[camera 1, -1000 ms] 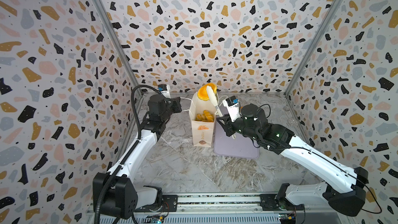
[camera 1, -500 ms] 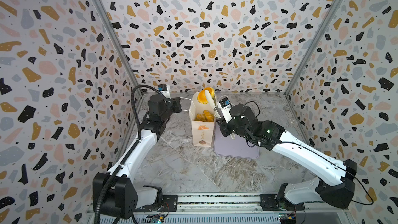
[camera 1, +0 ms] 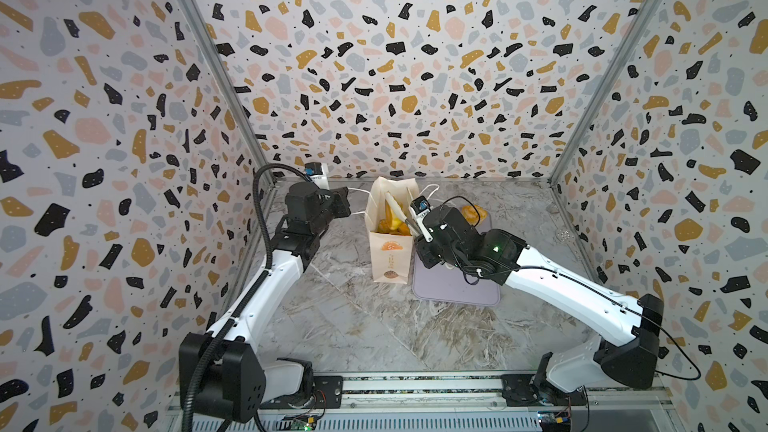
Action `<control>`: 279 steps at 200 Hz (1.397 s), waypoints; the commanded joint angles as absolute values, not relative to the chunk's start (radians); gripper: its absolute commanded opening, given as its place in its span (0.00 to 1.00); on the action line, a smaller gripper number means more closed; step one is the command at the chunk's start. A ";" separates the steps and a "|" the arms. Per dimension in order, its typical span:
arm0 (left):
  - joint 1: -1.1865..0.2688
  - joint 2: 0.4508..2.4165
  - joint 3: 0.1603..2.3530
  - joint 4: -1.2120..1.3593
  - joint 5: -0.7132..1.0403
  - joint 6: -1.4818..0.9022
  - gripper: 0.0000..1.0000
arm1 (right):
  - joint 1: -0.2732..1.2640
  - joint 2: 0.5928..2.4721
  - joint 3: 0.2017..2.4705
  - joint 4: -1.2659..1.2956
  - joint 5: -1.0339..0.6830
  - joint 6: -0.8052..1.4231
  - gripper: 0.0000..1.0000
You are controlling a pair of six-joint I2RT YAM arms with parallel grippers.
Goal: Place the fake bread into the paper bag
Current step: 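Lower the bun into the bag and open the tongs, then lift the open tongs out of the bag and move back over the tray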
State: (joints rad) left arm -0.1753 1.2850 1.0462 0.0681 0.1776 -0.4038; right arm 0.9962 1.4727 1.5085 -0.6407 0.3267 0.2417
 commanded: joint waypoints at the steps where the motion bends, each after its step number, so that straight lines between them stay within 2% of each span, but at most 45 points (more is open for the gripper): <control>1: -0.181 1.261 1.058 0.075 0.181 -0.390 0.00 | 1.001 1.435 1.551 -0.623 0.356 0.239 0.39; 43: -0.181 1.259 1.057 0.072 0.180 -0.390 0.00 | 1.001 1.405 1.525 -0.595 0.359 0.244 0.43; 180: -0.180 1.256 1.058 0.075 0.178 -0.389 0.00 | 0.982 1.236 1.397 -0.457 0.373 0.259 0.47; 279: -0.181 1.264 1.058 0.076 0.183 -0.396 0.00 | 0.767 1.134 1.315 -0.466 0.264 0.305 0.47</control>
State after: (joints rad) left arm -0.1753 1.2846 1.0462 0.0681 0.1772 -0.4042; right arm 0.8104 1.1919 1.3254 -0.4976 0.2916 0.2871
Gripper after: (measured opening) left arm 0.046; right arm 0.473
